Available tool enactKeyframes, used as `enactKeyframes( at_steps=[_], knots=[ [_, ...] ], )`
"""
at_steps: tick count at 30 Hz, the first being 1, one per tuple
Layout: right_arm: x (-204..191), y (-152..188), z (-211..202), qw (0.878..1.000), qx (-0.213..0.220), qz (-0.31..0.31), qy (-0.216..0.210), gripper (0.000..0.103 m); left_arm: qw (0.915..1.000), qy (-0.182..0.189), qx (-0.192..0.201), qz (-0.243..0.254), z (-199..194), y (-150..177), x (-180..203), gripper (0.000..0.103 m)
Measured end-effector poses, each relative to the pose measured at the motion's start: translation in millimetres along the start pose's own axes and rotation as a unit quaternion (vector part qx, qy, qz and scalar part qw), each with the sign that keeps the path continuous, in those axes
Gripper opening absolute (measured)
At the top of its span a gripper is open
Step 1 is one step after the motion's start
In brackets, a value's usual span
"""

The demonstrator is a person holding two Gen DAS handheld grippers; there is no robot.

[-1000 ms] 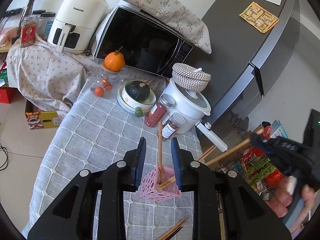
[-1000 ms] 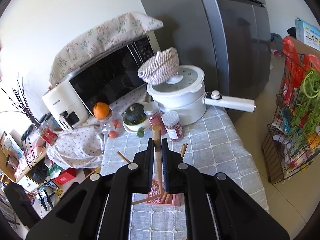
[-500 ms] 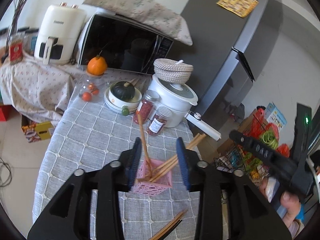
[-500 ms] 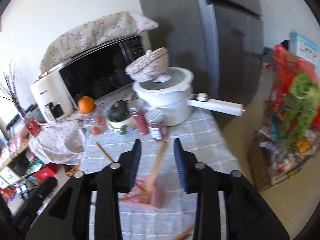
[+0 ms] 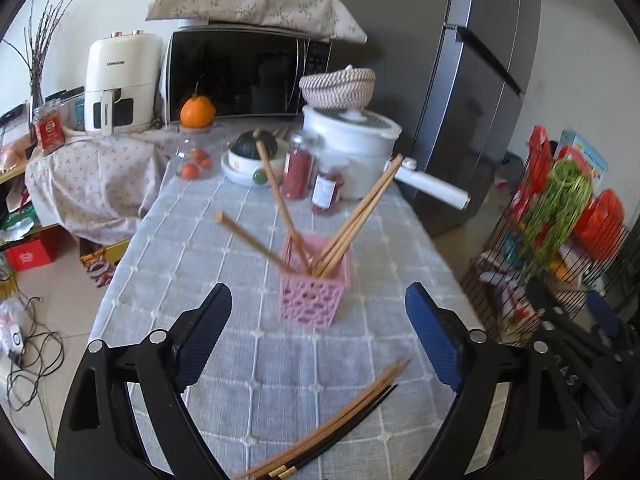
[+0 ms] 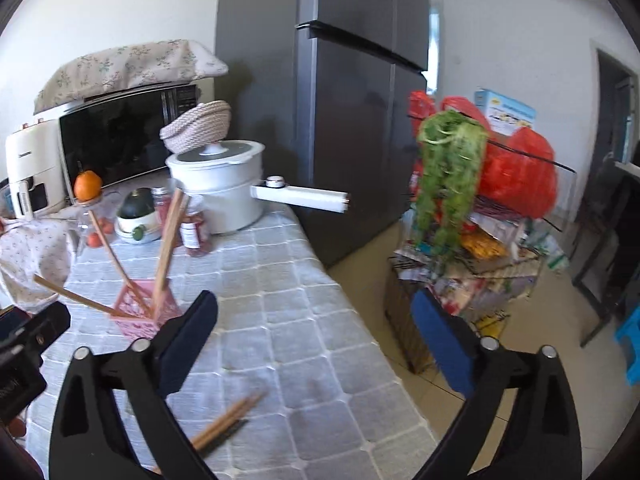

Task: Organize utensils
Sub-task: 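Lift both open tools away from the pink holder, then grasp a loose chopstick with the left tool while the right tool grasps another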

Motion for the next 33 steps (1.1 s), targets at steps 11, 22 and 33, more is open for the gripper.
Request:
enactKeyframes(
  at_steps=[11, 22, 33],
  knots=[
    [11.9, 22.7, 23.3, 0.999, -0.04, -0.01, 0.009, 0.097, 0.9998, -0.016, -0.013, 0.007, 16.4, 13.1, 6.6, 0.092],
    [22.4, 31.1, 35.1, 0.998, -0.067, -0.006, 0.011, 0.097, 0.9985, -0.013, -0.045, 0.03, 32.8, 20.0, 17.1, 0.095],
    [50.4, 46.7, 49.1, 0.992, -0.122, 0.002, 0.015, 0.097, 0.9651, 0.026, -0.246, 0.085, 112.3, 40.4, 46.1, 0.096]
  ],
)
Point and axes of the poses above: each gripper's, at about its wrist camera, not at the fingertips, and z roughly the way its jaws point, x to its right, y to its underside, the point moved 5 cm from there along z, roughly the way its jaws point, and after that the axes turned 9 degrees about -x, right-handed, at the moved point
